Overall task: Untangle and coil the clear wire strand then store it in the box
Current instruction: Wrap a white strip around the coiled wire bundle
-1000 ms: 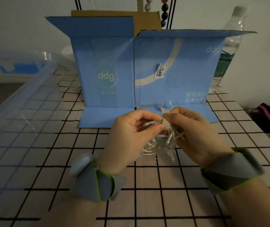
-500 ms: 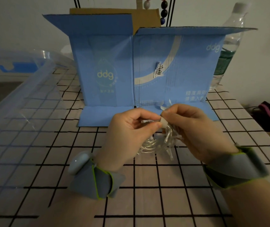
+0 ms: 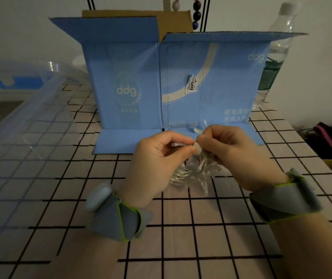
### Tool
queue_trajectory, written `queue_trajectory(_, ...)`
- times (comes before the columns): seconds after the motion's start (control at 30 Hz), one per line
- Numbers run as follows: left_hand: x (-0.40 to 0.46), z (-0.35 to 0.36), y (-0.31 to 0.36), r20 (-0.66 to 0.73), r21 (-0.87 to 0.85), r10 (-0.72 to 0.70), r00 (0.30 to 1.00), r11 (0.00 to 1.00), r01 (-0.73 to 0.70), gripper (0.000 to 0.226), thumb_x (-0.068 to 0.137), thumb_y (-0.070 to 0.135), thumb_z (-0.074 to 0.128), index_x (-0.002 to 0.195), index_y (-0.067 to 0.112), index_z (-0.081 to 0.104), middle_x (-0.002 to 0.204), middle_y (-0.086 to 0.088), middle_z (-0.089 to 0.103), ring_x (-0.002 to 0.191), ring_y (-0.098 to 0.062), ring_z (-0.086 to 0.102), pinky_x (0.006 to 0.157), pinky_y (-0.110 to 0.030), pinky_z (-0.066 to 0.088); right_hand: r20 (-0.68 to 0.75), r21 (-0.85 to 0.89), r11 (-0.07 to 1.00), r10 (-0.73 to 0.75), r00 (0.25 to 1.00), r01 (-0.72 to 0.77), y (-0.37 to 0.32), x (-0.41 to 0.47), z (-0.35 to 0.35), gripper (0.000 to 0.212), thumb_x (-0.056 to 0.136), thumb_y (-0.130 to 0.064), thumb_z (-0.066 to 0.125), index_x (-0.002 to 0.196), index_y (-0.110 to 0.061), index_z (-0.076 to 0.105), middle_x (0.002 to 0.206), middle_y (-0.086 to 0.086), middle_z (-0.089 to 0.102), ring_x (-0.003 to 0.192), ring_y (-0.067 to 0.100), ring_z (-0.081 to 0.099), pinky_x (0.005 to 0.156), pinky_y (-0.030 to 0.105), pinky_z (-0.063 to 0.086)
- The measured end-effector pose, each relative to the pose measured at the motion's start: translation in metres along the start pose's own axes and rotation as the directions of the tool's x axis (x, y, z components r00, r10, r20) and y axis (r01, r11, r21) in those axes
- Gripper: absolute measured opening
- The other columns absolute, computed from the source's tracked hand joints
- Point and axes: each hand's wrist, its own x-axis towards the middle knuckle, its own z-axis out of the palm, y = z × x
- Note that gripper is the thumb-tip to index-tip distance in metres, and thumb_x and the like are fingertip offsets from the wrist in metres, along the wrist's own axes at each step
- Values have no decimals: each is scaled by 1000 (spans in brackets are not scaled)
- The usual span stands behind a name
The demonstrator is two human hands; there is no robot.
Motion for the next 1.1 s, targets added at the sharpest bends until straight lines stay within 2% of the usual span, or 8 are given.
queue_trajectory(0.07,1,-1,-2,-34,19,7,999,1000,-7,19,75,2,70,75,22,69,71,1,72,70,-25,68,70,-30,55,25,-2,1000,1,1000,-1,1,0,1,17,84,-17,60,70,-8,59,70,18,56,63,23,47,59,32,38)
queue_trajectory(0.2,3,-5,-6,-32,65,10,999,998,-8,23,76,3,70,75,26,69,69,9,71,67,-10,67,68,-22,55,53,-74,997,-16,998,20,3,-1,2,10,77,-16,68,81,-7,64,80,14,69,74,20,63,78,41,52)
queue_trajectory(0.27,3,-5,-8,-33,82,14,999,997,-11,18,76,8,72,77,26,69,76,4,72,71,-14,68,71,-27,56,75,-66,998,-16,997,21,3,-1,3,10,79,-10,67,85,-3,62,80,16,70,75,23,66,77,40,54)
queue_trajectory(0.4,5,-4,-10,-14,90,10,1000,996,-9,12,75,17,72,79,27,68,84,-3,71,74,-15,67,72,-28,55,85,46,999,5,996,-8,4,-2,5,5,80,-2,63,83,-5,60,65,6,67,61,13,62,61,22,51)
queue_trajectory(0.53,8,-8,-9,40,18,-60,997,998,60,19,81,6,66,82,25,67,76,-2,72,67,-12,67,64,-23,55,111,178,981,59,992,-78,8,0,7,17,75,-6,65,91,-6,60,76,13,67,70,21,62,70,29,50)
queue_trajectory(0.67,7,-9,-9,103,-39,-72,992,996,76,23,85,0,58,90,20,69,85,15,73,79,-5,69,70,-17,53,170,407,904,66,983,-131,9,0,11,29,70,-11,60,98,-7,57,76,11,67,68,18,65,65,24,55)
queue_trajectory(0.83,8,-9,-10,57,-91,-21,998,996,26,19,85,2,58,96,12,70,99,3,74,91,-12,69,79,-23,54,265,527,837,7,964,-151,8,0,14,35,80,-5,58,114,4,53,93,19,62,80,22,64,75,30,56)
queue_trajectory(1.1,8,-12,-7,-24,0,-10,1000,1000,10,27,83,4,63,84,30,68,73,19,71,71,1,65,68,-11,48,179,350,937,-75,981,7,10,1,14,45,74,7,61,109,-16,43,78,8,67,71,22,62,69,32,53)
